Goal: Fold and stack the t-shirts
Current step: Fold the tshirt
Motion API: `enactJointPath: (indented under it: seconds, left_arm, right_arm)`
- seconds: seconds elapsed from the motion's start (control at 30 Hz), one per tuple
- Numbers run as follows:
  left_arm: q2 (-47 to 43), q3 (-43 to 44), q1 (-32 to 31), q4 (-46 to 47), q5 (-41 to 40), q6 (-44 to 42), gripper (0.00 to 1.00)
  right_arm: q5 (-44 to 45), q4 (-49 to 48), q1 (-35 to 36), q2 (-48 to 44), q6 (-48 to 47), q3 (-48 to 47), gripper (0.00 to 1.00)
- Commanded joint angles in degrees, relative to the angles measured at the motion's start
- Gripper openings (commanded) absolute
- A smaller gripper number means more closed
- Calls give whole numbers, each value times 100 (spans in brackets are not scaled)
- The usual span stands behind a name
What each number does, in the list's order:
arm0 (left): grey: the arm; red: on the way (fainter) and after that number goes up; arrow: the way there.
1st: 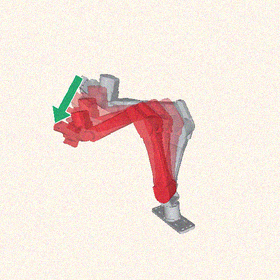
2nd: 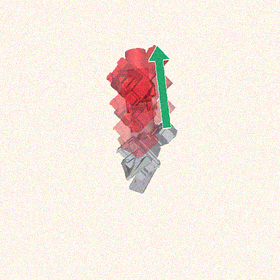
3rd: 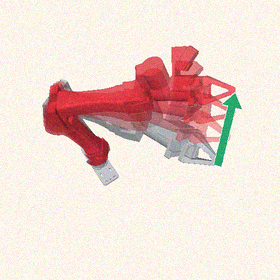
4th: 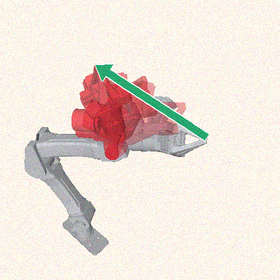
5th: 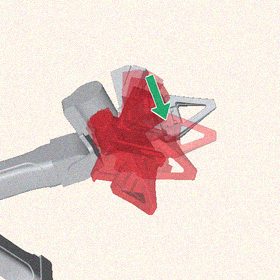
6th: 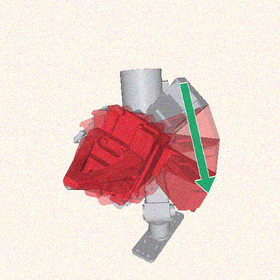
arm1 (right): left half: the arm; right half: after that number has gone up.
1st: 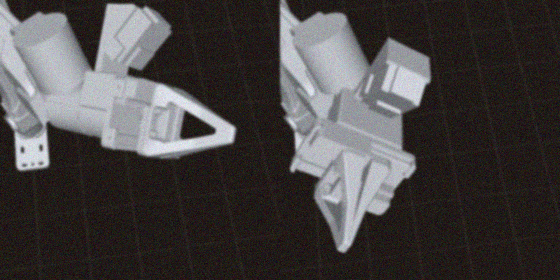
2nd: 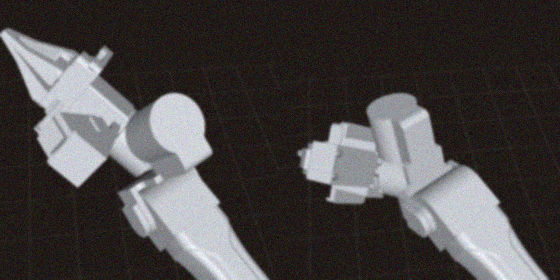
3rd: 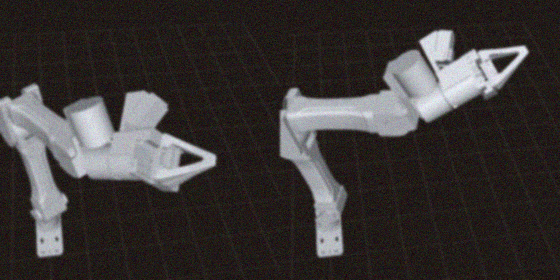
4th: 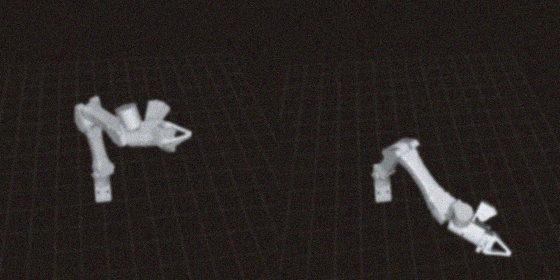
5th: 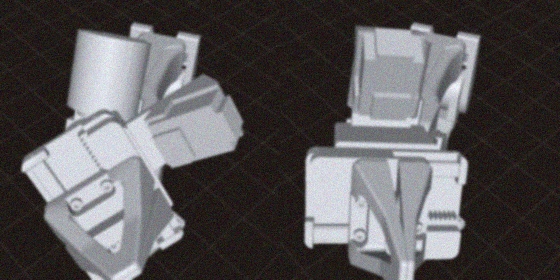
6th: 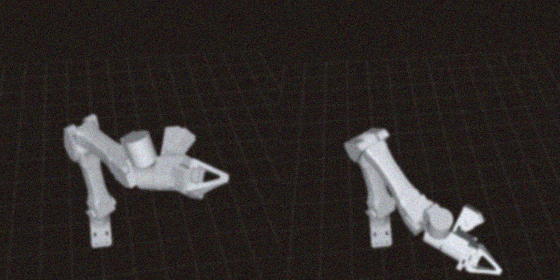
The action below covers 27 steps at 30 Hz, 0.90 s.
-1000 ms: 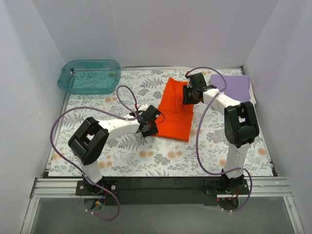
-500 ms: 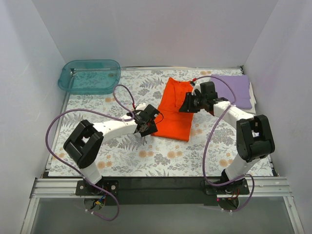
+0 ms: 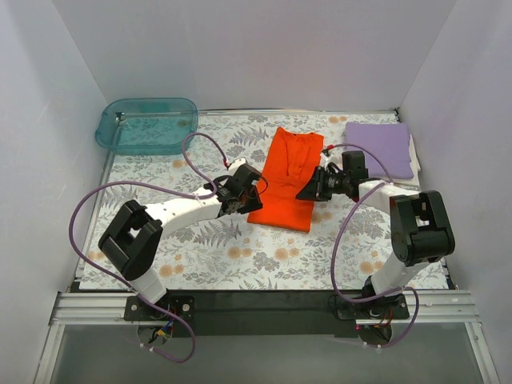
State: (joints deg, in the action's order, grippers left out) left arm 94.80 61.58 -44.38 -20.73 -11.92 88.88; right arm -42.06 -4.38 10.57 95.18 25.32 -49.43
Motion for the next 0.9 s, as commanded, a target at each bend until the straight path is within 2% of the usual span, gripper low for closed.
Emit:
enactJointPath:
  seconds: [0.0, 0.13, 0.33, 0.6, 0.87]
  left_arm:
    - [-58, -259, 61, 385, 234, -309, 24]
    - [-138, -577, 219, 771, 462, -415, 18]
    - [143, -612, 263, 895, 604, -573, 15]
    - [196, -920, 290, 887, 498, -530, 13]
    - [328, -1394, 369, 895, 445, -345, 11]
  right_arm:
    - [-865, -344, 357, -219, 131, 267, 21]
    - [-698, -388, 1033, -219, 87, 452, 15]
    - [-549, -871, 1447, 149, 377, 364, 2]
    - [-443, -880, 1764, 827, 360, -76, 1]
    - [66, -863, 1686, 1266, 237, 275, 1]
